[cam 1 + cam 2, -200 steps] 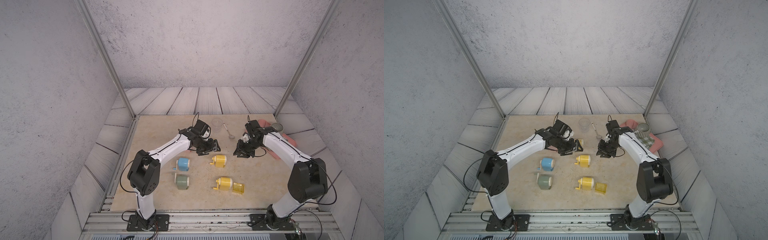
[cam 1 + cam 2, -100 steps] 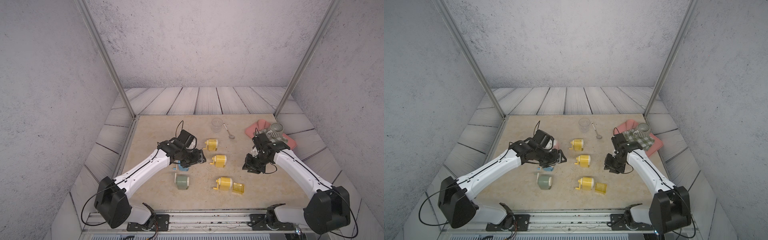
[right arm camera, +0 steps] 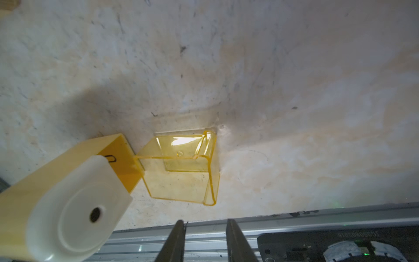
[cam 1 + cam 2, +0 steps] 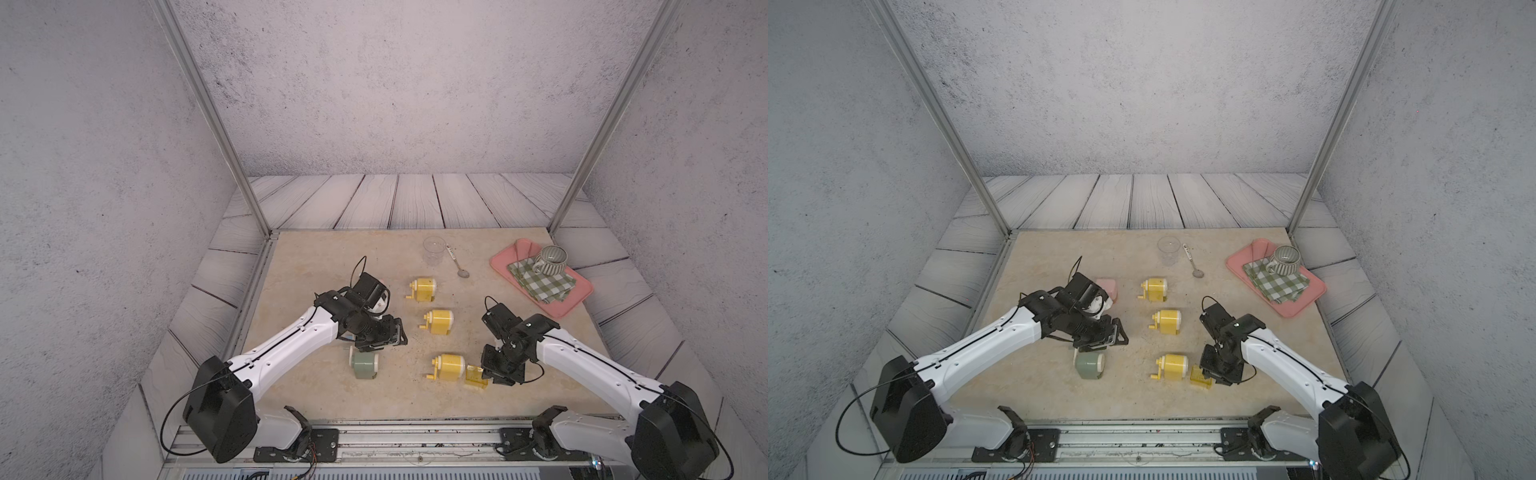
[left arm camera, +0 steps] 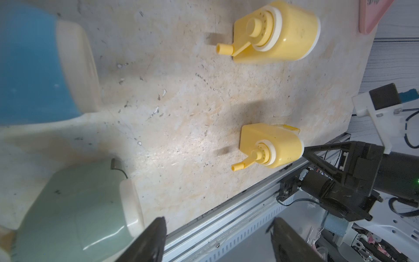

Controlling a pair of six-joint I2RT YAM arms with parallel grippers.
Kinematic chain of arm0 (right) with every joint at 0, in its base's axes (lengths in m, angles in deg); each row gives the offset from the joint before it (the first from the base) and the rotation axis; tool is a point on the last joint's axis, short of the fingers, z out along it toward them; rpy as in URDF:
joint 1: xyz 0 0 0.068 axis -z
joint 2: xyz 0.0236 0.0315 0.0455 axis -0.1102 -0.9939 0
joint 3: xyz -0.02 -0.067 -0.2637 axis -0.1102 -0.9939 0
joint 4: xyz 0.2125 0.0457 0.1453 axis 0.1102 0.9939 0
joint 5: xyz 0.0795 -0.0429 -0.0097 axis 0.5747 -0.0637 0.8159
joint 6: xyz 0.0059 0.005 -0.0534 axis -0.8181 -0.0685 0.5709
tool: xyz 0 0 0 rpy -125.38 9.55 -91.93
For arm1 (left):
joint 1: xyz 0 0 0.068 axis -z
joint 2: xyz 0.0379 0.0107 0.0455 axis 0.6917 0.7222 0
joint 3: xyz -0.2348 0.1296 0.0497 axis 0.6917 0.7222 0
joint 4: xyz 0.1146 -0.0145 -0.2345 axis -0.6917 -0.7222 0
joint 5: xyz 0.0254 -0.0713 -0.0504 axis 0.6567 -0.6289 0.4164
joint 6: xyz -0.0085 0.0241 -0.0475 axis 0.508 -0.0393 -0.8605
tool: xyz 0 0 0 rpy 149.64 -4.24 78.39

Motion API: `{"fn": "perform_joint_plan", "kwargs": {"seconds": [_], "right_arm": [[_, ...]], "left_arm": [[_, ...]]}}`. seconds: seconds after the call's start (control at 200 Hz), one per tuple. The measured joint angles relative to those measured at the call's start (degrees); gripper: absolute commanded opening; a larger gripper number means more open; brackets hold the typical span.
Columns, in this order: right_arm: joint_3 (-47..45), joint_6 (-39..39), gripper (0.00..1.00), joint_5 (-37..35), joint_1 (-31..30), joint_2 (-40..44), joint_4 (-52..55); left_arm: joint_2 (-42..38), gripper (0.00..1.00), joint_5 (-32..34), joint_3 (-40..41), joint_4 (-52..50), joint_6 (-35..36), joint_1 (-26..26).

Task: Put the tray back into the pencil sharpener
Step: Pick up the container from the center of the board.

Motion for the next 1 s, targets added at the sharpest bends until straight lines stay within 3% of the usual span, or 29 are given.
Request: {"fn": "perform_joint_plan", "kwargs": {"seconds": [0.21, 1.001], "right_arm": [[-0.1, -2.7, 0.33, -3.0, -0.2, 0.2, -0.9], [-1.5, -2.2, 0.23, -2.5, -0.2, -5.8, -7.2]], "left_arm": [[-1.4, 0.76, -0.8, 0.0, -0.3, 2.1, 0.0], [2.0, 0.75, -1.9, -0.5, 1.0, 2.8, 0.0]]}}
